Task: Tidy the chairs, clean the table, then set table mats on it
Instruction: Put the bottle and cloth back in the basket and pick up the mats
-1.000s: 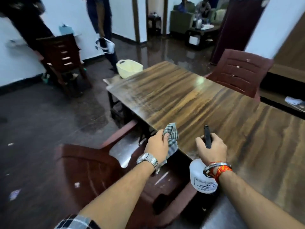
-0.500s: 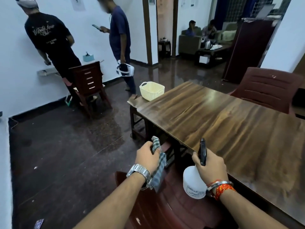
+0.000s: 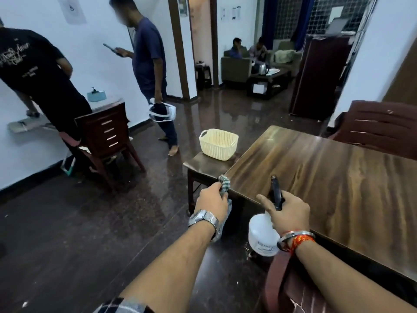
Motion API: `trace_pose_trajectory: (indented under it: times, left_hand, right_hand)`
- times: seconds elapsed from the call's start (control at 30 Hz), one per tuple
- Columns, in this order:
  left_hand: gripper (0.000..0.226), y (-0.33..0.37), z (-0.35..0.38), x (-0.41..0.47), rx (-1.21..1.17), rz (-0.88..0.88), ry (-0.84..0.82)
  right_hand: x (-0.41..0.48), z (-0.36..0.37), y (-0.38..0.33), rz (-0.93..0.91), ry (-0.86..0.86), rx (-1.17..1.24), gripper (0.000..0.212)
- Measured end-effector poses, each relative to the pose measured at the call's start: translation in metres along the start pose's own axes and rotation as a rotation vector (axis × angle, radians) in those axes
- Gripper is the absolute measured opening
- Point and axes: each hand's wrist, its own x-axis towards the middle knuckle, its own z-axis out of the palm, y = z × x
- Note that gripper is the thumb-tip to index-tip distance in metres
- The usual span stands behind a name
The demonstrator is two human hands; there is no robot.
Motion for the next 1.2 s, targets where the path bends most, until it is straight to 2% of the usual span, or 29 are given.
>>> trace_pose_trajectory:
  times: [0.23, 0.33, 0.57, 0.8, 1.07, 1.2]
  left_hand:
    - [0.013, -0.032, -0.017, 0.143, 0.067, 0.048, -0.003]
    - [0.013, -0.046, -0.023, 0.210, 0.056, 0.022, -0.007]
    - [0.011, -0.073, -0.024, 0.369, -0.057, -0.060, 0.008]
    - [0.009, -0.116, 0.024, 0.537, -0.044, -0.031, -0.107]
    - [0.004, -0.121, 0.085, 0.696, -0.019, 0.048, -0.242]
    - [0.006, -0.125, 0.120, 0.746, 0.005, 0.051, -0.294]
  right_hand:
    - [0.111, 0.098, -0.053, -0.007, 0.052, 0.012, 0.042]
    - [0.161, 0.136, -0.071, 0.005, 0.092, 0.015, 0.044]
    - [0.282, 0.224, -0.110, 0.069, 0.136, 0.048, 0.029]
    - [0.392, 0.330, -0.102, 0.235, 0.145, 0.010, 0.022]
    - [0.509, 0.409, -0.083, 0.389, 0.138, -0.018, 0.013]
    - [0.561, 0.437, -0.061, 0.450, 0.126, -0.043, 0.021]
